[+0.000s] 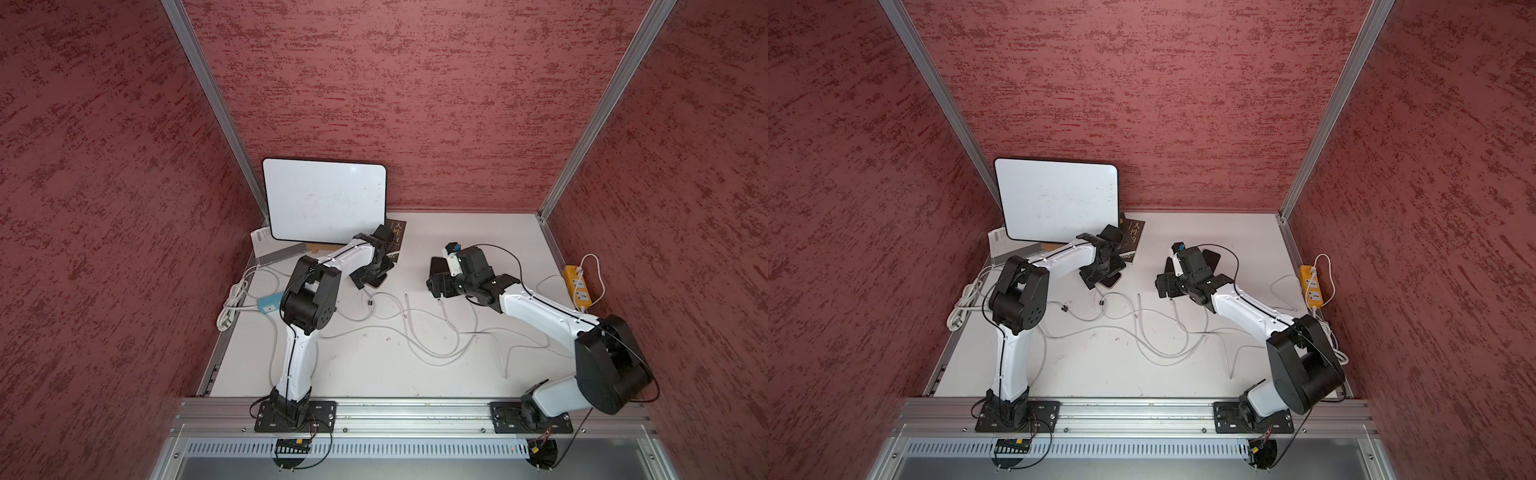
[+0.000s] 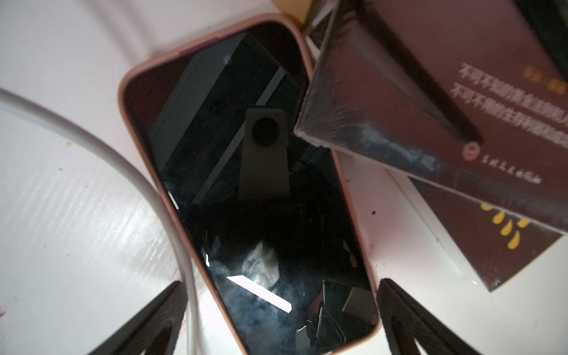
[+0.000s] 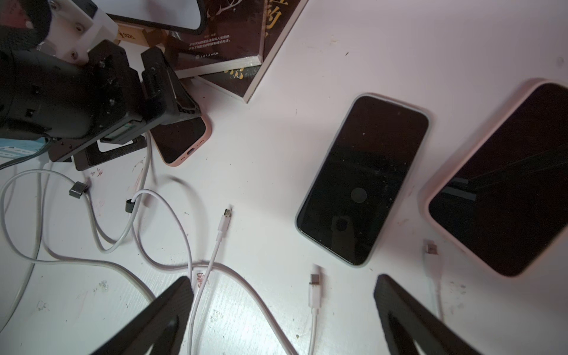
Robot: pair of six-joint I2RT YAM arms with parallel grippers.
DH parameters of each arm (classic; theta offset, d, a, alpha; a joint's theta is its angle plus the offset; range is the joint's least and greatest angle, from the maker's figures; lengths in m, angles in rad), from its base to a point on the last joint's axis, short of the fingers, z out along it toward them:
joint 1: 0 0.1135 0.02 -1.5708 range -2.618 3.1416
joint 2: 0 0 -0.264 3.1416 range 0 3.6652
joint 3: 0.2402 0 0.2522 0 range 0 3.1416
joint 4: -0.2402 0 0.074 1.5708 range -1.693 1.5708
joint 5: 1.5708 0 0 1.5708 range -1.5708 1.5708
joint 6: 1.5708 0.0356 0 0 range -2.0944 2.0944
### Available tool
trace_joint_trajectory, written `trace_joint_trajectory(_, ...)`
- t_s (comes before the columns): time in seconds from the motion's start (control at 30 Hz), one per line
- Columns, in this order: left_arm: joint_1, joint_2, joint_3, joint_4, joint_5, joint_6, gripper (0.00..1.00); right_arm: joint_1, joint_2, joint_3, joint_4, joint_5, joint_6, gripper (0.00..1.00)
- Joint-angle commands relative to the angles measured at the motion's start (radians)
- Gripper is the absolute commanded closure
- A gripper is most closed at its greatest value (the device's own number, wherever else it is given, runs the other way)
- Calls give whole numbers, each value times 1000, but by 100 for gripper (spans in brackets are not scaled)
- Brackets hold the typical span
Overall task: Plug the charging cable into the phone
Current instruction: Pick up the phone at the center of the board.
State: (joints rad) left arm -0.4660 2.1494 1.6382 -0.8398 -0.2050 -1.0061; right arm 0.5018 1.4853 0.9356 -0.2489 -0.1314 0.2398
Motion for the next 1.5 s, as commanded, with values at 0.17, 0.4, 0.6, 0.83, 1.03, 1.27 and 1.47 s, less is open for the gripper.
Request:
trace_joint_trajectory(0.17, -6, 44, 25, -16, -41, -16, 0, 7, 4, 0, 16, -25, 8, 4)
trace_joint_trajectory(0.4, 0, 89, 33, -32, -42, -14, 0, 9, 6, 2, 15, -33, 10, 4)
trace_joint_trajectory(0.6, 26, 58, -40, -32, -53, -21, 6, 9, 12, 6, 11, -43, 12, 4)
trace_joint_trajectory(0.83, 28, -56, -214, 18, -65, -2, 18, 14, 9, 7, 9, -60, 18, 4)
trace_joint_trajectory(1.03, 38, -178, -385, 86, -67, 1, 40, 54, 32, 24, -24, -54, 26, 7)
trace_joint_trajectory(1.27, 53, -203, -423, 147, -35, 12, 60, 158, 111, 63, -75, 12, 41, 15)
trace_joint_trajectory(1.47, 64, -230, -450, 225, 26, 27, 80, 272, 217, 138, -112, 99, 84, 23)
